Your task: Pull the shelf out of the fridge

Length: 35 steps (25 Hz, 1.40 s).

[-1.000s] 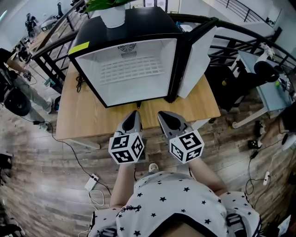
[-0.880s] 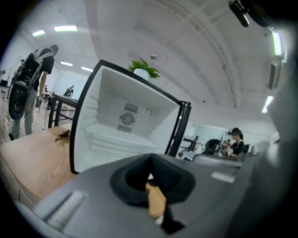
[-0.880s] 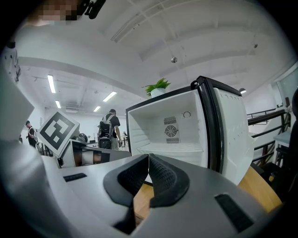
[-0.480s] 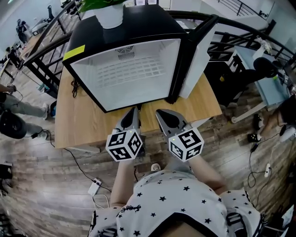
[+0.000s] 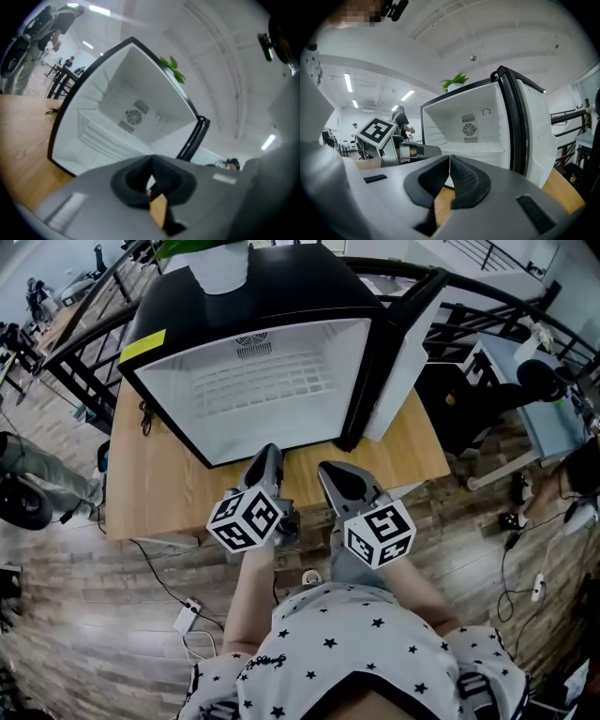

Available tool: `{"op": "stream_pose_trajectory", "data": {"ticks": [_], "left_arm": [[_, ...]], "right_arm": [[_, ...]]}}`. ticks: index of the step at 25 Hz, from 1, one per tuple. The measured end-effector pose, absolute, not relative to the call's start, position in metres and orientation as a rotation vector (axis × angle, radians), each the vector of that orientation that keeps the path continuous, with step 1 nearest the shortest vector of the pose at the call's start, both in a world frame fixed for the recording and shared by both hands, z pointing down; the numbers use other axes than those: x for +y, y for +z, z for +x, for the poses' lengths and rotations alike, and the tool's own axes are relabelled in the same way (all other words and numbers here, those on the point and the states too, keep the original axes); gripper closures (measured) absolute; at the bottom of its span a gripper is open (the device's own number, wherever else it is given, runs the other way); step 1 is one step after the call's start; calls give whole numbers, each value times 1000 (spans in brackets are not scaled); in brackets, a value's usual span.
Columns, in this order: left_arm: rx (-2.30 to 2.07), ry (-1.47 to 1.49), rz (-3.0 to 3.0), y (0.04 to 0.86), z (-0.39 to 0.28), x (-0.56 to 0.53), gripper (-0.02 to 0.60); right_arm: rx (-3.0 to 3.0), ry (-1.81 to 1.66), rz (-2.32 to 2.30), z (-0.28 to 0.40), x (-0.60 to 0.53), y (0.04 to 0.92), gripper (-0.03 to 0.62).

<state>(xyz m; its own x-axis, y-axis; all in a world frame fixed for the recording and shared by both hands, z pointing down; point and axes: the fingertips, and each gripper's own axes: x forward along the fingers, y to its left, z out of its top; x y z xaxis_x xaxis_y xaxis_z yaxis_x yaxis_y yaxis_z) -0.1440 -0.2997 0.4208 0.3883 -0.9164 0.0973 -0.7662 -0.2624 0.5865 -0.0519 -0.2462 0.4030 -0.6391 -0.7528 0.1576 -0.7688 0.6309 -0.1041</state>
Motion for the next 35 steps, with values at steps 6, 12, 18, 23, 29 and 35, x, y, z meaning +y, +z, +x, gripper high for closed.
{"op": "stream_pose_trajectory", "data": {"ticks": [6,12,18,23,29,35], "left_arm": [[-1377,-520,1952,431,-144,-322,577],[-1318,-695,1770,449,-152,-346,577],[-1293,-791,1666,460,-157,-367,577],[-1270,-874,1592,465,-163,-386,575],[-1226,-998,1532,461,-169,-405,497],[-1193,-1063,1480,464,-171,-427,408]], "right_arm": [[-2770,249,1259,-47,-263,403,572],[-2778,253,1235,-40,-279,406,572],[-2781,254,1216,-36,-293,409,572],[-2782,261,1198,-38,-305,412,572],[-2776,278,1187,-35,-313,418,572],[-2762,289,1199,-25,-324,423,572]]}}
